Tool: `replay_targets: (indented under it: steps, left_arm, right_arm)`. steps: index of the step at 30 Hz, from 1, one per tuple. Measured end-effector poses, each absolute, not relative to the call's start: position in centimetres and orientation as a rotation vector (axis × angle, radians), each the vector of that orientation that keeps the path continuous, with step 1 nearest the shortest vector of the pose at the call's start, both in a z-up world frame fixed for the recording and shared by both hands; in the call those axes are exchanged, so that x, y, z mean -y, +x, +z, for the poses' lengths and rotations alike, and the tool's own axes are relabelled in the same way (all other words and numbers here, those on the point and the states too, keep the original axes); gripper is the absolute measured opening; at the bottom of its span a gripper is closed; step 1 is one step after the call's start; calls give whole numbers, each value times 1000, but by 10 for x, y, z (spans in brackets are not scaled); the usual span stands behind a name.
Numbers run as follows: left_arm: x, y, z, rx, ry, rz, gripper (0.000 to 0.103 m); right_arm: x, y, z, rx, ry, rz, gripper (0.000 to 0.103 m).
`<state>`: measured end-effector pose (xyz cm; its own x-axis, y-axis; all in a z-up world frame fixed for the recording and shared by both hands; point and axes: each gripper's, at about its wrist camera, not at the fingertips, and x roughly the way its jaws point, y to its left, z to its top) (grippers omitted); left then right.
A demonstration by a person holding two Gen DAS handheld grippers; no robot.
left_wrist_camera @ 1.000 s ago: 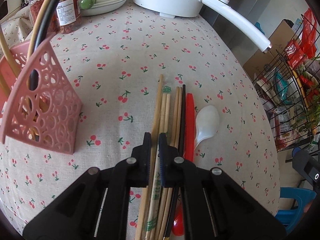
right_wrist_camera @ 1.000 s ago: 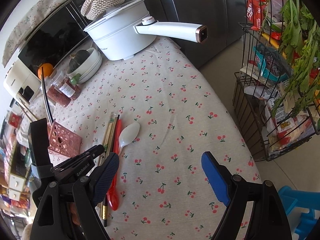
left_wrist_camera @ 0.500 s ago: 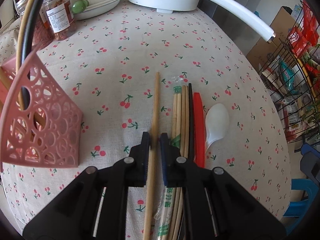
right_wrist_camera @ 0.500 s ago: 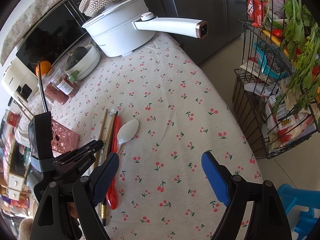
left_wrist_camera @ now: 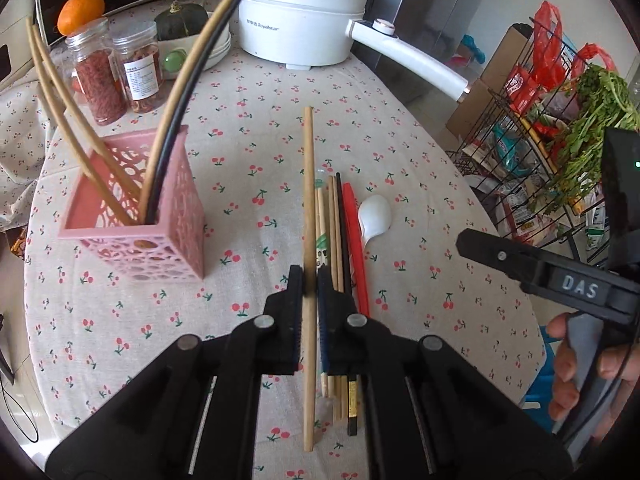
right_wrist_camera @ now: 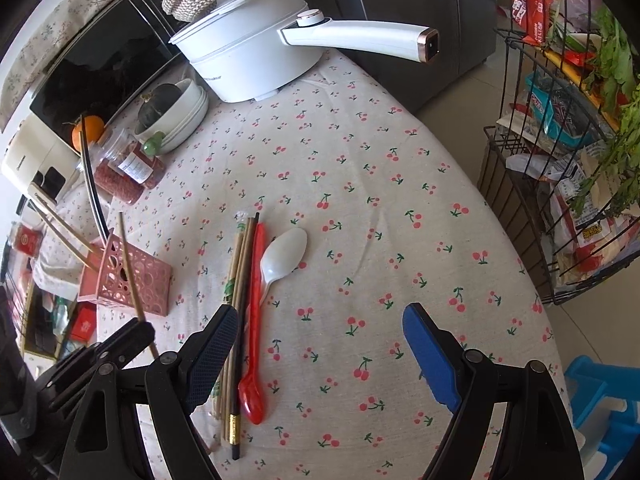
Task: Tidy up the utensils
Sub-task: 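Grasp another wooden chopstick from the row with the left tool and lift it, then lift the wooden chopstick with the left tool while the right tool grasps another wooden chopstick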
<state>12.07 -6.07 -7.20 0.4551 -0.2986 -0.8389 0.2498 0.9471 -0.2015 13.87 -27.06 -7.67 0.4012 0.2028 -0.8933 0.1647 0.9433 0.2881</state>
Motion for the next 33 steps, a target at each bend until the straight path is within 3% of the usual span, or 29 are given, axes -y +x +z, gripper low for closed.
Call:
replay_targets:
  steps: [6,9,11,14,22,30,33]
  left_arm:
    - [22,100,-44,-974,-84,-348,8]
    - [6,94,-36,-948,-92,-344,8]
    - [-4,91,-33,-935,-97,-334,8]
    - [-22,88,-32,-928,-111,-321,8]
    - [-44,84,-29,-920,-141,-320,8]
    - [-46,85,-29,-924,-155,-333,8]
    - [-47,85,-29,-924,-154,-325,8]
  right_arm:
    - [237,149,-83,-1188,338,97,84]
    - [219,159,-93,-1219,348,163,59]
    - [207,166,-101,-1246,362,210,37]
    - [193,177,-111,-1267,370,243,26]
    - [172,203,-132,-1288,332,234,19]
    - [133,210,-142,-1258,-10,130,16]
    - [121,209,-142,-1252,-78,126,9]
